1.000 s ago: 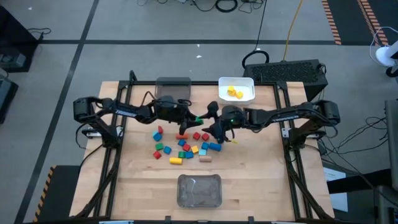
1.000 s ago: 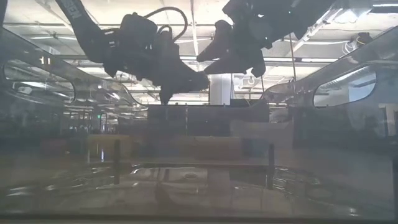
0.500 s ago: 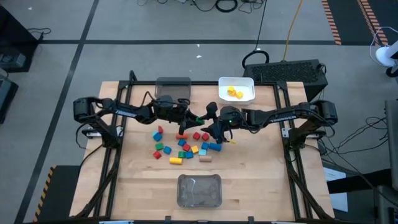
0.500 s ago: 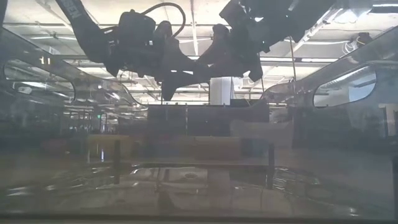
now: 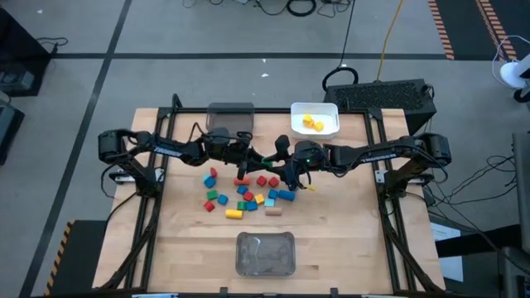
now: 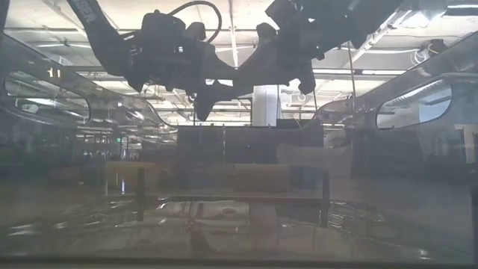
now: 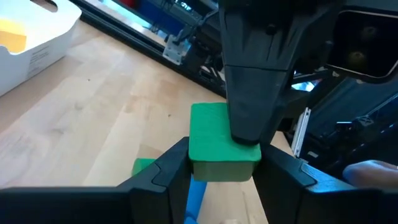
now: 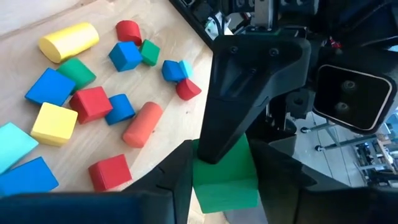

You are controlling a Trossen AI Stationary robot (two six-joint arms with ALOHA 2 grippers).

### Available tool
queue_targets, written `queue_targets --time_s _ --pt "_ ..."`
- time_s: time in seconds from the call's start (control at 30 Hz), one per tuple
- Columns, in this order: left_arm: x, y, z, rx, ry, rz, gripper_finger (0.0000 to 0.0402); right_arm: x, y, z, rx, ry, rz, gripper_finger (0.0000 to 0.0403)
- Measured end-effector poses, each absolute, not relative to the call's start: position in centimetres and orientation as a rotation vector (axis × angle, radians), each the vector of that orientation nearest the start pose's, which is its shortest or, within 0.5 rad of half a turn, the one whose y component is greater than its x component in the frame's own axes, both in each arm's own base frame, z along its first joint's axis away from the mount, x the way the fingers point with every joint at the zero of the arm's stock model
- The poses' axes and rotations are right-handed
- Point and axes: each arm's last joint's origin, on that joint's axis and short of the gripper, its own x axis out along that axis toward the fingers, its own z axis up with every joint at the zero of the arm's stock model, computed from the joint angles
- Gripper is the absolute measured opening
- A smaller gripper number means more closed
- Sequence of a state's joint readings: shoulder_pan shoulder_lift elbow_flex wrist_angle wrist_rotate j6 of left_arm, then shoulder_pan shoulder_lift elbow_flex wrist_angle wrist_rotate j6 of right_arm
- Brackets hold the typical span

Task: Sort blocks by size
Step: Put the green square block into the white bin

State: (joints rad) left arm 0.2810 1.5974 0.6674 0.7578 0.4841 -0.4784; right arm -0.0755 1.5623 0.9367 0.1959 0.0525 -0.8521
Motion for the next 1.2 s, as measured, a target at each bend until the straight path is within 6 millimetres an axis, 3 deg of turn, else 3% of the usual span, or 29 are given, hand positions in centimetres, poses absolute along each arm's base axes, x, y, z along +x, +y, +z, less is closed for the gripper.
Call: queue_targets --time_s 0.47,1.07,1.2 --pt "30.5 7.4 19.2 -0.518 0.198 -0.166 0.0159 33.7 -2.8 23.0 -0.92 0.504 0.051 0.0127" --pt "29.1 9.5 19.6 -0.509 0.258 -0.149 0.016 32.7 -3.9 21.8 -0.981 0.732 -0.061 0.0129" --pt "28.6 10.3 19.3 -0.49 0.289 -0.122 0.016 32.1 -4.6 22.5 -0.959 0.76 -0.11 0.0129"
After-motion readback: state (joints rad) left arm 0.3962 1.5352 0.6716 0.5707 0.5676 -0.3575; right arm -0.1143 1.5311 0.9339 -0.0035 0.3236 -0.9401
